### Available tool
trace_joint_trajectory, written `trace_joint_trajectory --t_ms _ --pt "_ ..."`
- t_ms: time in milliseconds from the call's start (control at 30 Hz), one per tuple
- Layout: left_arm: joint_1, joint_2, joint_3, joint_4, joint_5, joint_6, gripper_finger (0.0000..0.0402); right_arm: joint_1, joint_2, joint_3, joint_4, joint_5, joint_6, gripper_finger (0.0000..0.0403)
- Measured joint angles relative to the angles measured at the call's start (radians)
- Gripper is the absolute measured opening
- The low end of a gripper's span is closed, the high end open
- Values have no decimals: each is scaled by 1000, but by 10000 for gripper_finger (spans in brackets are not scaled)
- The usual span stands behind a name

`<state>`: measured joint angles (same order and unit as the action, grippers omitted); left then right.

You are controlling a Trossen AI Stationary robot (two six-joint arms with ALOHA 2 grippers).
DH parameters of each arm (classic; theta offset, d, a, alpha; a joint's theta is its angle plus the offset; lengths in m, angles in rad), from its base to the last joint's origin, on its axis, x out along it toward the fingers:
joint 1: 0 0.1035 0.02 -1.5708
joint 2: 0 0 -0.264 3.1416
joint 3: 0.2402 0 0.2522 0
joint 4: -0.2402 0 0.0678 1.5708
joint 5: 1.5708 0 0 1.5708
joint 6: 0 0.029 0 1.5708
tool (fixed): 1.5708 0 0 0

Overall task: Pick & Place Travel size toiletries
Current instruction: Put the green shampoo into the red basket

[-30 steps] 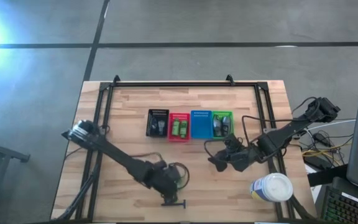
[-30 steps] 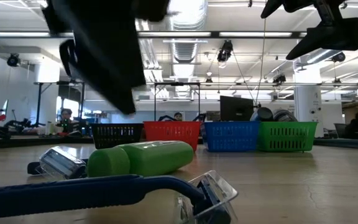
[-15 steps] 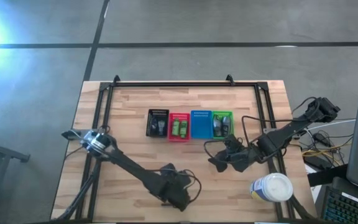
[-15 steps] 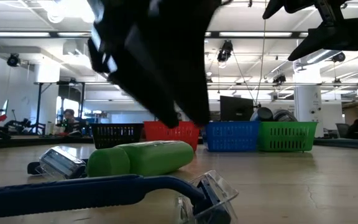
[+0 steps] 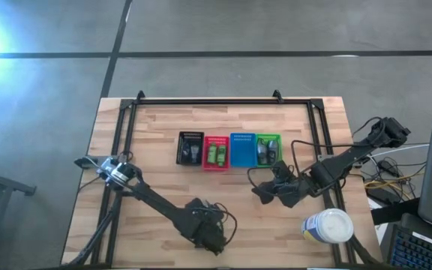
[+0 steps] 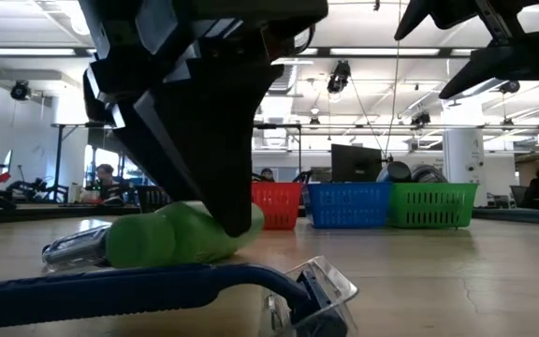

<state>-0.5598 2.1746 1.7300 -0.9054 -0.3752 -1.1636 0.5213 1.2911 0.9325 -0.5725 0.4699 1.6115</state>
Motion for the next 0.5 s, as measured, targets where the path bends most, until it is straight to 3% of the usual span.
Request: trace_joint_trajectory --t_ms 500 --pt "-4 0 -56 111 19 61 249 0 0 0 0 -4 70 363"
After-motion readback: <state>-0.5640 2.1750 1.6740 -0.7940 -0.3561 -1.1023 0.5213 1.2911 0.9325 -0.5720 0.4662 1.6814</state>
